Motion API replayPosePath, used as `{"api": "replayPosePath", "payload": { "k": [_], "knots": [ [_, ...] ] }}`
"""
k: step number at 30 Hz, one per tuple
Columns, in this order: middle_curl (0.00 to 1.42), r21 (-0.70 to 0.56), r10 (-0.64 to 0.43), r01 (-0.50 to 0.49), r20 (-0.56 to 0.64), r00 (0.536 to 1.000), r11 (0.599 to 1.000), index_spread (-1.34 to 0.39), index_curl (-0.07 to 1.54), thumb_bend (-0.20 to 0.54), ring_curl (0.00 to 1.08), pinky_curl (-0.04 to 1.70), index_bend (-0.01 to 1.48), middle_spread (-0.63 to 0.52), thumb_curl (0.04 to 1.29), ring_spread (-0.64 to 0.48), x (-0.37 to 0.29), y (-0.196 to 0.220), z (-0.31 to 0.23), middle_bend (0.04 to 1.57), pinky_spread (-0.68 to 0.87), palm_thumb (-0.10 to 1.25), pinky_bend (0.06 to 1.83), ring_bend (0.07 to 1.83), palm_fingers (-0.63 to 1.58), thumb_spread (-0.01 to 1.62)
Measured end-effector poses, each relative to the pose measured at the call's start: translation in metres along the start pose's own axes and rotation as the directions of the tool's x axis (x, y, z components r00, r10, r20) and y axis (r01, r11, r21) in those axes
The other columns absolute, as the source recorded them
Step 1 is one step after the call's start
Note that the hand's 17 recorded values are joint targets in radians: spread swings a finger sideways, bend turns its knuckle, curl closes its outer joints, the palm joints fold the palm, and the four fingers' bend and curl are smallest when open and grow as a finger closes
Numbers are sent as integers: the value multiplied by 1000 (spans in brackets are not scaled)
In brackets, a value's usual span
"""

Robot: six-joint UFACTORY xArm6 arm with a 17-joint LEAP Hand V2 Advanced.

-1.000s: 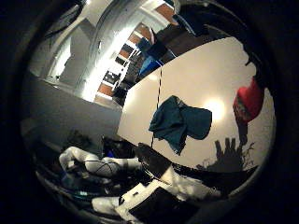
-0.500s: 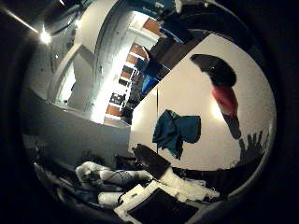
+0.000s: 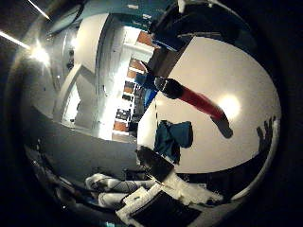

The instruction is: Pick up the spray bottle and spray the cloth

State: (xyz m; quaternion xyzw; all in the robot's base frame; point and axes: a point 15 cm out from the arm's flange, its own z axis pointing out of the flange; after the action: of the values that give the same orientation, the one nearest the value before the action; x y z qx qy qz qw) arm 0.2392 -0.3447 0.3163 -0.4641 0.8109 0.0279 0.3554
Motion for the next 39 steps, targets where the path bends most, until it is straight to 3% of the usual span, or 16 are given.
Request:
{"api": "replayPosePath", "payload": {
  "k": [21,30,39],
  "knots": [
    [313,-18,89,-87,114,990,996,-245,303,-25,245,322,163,178,289,248,29,-1,40,189,398,451,253,200,86,1045],
    [299,-87,94,-81,161,982,993,-210,266,-36,263,332,150,215,286,269,31,-4,76,190,397,404,286,245,-21,978],
    [299,-74,89,-74,225,970,994,-177,258,-30,266,334,152,228,289,257,22,-19,97,189,373,382,291,243,-17,954]
  ]
}}
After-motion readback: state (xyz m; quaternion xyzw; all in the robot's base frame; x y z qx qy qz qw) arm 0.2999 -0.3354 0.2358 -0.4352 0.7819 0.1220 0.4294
